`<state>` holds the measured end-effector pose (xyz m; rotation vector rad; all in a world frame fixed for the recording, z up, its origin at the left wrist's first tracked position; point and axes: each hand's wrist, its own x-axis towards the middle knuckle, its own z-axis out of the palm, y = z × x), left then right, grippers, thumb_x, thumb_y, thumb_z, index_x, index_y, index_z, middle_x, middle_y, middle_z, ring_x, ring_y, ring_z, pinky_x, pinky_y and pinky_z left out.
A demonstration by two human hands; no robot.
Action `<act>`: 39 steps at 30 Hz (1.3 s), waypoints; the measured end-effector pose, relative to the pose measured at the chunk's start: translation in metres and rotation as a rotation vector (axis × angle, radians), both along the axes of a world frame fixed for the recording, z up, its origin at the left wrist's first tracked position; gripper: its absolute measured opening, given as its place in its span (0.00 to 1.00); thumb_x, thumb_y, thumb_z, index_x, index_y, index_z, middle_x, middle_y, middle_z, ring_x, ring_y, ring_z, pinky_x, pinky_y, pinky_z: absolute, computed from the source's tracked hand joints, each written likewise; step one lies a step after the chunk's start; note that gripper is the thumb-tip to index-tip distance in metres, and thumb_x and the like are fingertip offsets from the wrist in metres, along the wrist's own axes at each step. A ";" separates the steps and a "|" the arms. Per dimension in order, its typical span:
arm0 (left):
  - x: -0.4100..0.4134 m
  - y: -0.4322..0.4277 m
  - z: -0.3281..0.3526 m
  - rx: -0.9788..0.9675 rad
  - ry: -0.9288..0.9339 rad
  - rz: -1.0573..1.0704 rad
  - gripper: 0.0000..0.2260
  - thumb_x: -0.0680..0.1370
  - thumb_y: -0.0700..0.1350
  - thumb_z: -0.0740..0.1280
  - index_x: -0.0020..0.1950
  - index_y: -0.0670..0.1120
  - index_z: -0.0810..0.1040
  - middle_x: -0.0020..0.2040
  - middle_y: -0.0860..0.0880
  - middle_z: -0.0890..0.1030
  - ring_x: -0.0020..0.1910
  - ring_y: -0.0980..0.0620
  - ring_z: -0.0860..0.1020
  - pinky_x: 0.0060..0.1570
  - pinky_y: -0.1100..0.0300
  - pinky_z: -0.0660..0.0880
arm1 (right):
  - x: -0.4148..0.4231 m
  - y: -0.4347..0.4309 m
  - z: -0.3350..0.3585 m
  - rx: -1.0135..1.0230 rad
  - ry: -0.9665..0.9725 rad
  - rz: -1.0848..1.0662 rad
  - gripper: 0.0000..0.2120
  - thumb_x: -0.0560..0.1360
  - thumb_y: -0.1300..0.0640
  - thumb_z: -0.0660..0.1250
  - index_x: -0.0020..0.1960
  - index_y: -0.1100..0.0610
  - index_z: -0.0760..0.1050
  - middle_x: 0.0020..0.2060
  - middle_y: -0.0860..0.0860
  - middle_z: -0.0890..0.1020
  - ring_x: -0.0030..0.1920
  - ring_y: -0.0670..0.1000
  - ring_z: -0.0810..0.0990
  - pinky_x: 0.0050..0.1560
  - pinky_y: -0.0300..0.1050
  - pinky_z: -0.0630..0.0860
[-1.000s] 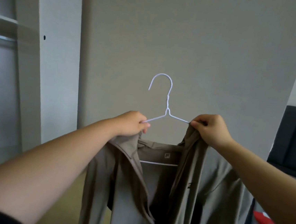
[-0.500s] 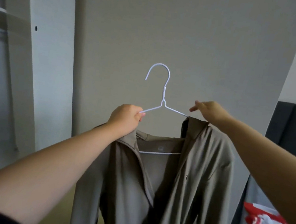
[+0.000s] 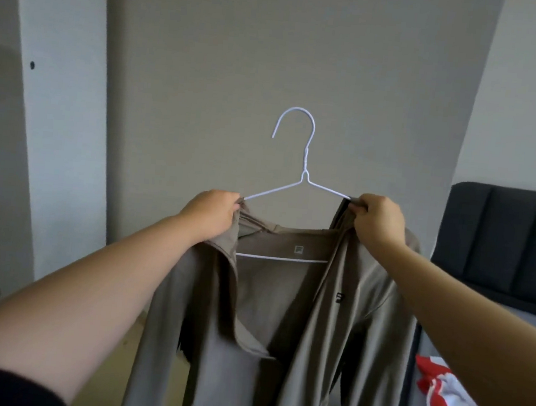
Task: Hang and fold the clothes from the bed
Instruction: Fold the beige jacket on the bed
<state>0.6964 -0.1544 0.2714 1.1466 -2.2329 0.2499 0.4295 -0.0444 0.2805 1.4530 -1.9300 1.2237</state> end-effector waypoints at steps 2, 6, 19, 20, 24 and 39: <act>-0.017 0.017 0.011 -0.041 0.023 -0.006 0.09 0.81 0.44 0.59 0.49 0.41 0.75 0.52 0.37 0.79 0.51 0.37 0.76 0.44 0.54 0.68 | -0.006 0.020 0.009 -0.054 0.026 -0.060 0.09 0.77 0.62 0.62 0.41 0.63 0.76 0.37 0.60 0.80 0.41 0.64 0.75 0.42 0.48 0.65; -0.053 0.060 0.036 -0.154 0.110 -0.060 0.09 0.81 0.45 0.59 0.50 0.41 0.75 0.50 0.37 0.80 0.50 0.36 0.77 0.41 0.54 0.67 | -0.014 0.071 0.032 -0.155 0.139 -0.185 0.10 0.77 0.61 0.61 0.41 0.63 0.76 0.38 0.61 0.80 0.41 0.64 0.75 0.42 0.50 0.63; -0.165 0.254 0.147 -0.410 0.375 -0.258 0.09 0.82 0.44 0.57 0.52 0.44 0.76 0.47 0.40 0.81 0.38 0.44 0.72 0.35 0.56 0.61 | -0.072 0.294 0.136 -0.507 0.276 -0.582 0.07 0.70 0.68 0.59 0.42 0.62 0.75 0.40 0.60 0.80 0.45 0.60 0.74 0.46 0.49 0.60; -0.172 0.263 0.147 -0.416 0.386 -0.277 0.09 0.82 0.45 0.57 0.52 0.44 0.76 0.46 0.41 0.80 0.36 0.47 0.69 0.32 0.58 0.59 | -0.078 0.305 0.136 -0.507 0.283 -0.595 0.07 0.69 0.68 0.59 0.43 0.63 0.75 0.40 0.59 0.80 0.45 0.60 0.73 0.46 0.49 0.61; -0.210 0.274 0.110 -0.309 0.373 -0.367 0.06 0.82 0.45 0.58 0.46 0.46 0.71 0.42 0.44 0.79 0.34 0.50 0.66 0.29 0.60 0.58 | -0.121 0.327 0.103 -0.238 0.209 -0.595 0.07 0.71 0.65 0.61 0.46 0.61 0.76 0.44 0.61 0.81 0.48 0.62 0.76 0.45 0.48 0.64; -0.363 0.279 -0.211 0.372 0.025 -0.376 0.08 0.79 0.42 0.63 0.55 0.41 0.75 0.55 0.42 0.77 0.52 0.41 0.76 0.45 0.57 0.70 | -0.250 0.356 -0.236 0.589 0.156 -0.709 0.08 0.72 0.62 0.65 0.47 0.61 0.80 0.49 0.60 0.78 0.53 0.62 0.73 0.51 0.52 0.67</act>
